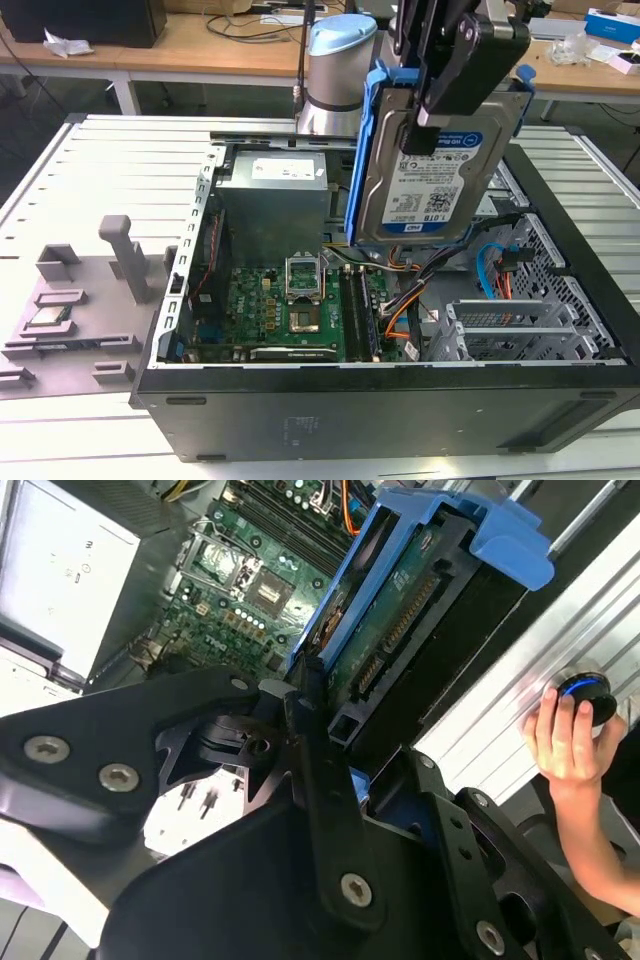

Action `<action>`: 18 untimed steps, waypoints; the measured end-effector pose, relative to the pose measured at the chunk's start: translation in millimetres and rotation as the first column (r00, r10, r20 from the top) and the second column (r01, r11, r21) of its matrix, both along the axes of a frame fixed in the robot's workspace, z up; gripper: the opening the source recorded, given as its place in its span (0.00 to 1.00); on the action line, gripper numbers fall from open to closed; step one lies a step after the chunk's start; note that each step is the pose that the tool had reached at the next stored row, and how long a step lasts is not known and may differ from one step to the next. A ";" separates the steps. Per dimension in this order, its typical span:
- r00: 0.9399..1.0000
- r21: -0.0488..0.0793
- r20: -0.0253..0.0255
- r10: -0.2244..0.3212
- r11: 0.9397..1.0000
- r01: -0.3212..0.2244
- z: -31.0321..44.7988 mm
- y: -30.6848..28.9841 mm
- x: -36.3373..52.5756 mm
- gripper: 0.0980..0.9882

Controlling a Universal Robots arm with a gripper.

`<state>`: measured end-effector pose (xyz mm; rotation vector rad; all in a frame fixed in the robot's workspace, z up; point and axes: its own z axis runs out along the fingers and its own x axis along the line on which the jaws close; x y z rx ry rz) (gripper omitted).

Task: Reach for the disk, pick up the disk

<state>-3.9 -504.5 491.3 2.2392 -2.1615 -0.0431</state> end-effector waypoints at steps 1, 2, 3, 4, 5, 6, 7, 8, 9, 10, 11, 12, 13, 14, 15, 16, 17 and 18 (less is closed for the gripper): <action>1.000 0.000 0.000 0.000 1.000 0.000 0.0 -1.6 0.0 0.30; 1.000 0.000 0.000 0.000 1.000 0.000 0.0 -2.8 0.0 0.30; 1.000 0.000 0.000 0.000 1.000 0.000 0.0 -4.5 0.0 0.30; 1.000 0.000 0.000 0.000 1.000 0.000 0.0 -5.7 0.0 0.30; 1.000 0.000 0.000 0.000 1.000 0.000 0.0 -8.0 0.0 0.30; 1.000 0.000 0.000 0.000 1.000 0.000 0.0 -10.2 0.0 0.30; 1.000 0.000 0.000 0.000 1.000 0.000 0.0 -11.3 0.0 0.30; 1.000 0.000 0.000 0.000 1.000 0.000 0.0 -13.2 0.0 0.30; 1.000 0.000 0.000 0.000 1.000 0.000 0.0 -15.2 0.0 0.30; 1.000 0.000 0.000 0.000 1.000 0.000 0.0 -16.5 0.0 0.30; 1.000 0.000 0.000 0.000 1.000 0.000 0.0 -17.7 0.0 0.30; 1.000 0.000 0.000 0.000 1.000 0.000 -0.1 -19.0 0.0 0.30; 1.000 0.000 0.000 0.000 1.000 0.000 -0.1 -20.3 0.0 0.30; 1.000 0.000 0.000 0.000 1.000 0.000 -0.1 -22.1 0.0 0.30; 1.000 0.000 0.000 0.000 1.000 0.000 -0.1 -24.2 0.0 0.30; 1.000 0.000 0.000 0.000 1.000 0.000 0.0 -25.4 0.0 0.30; 1.000 0.000 0.000 0.000 1.000 0.000 -0.1 -26.6 0.0 0.30; 1.000 0.000 0.000 0.000 1.000 0.000 -0.1 -28.3 0.0 0.30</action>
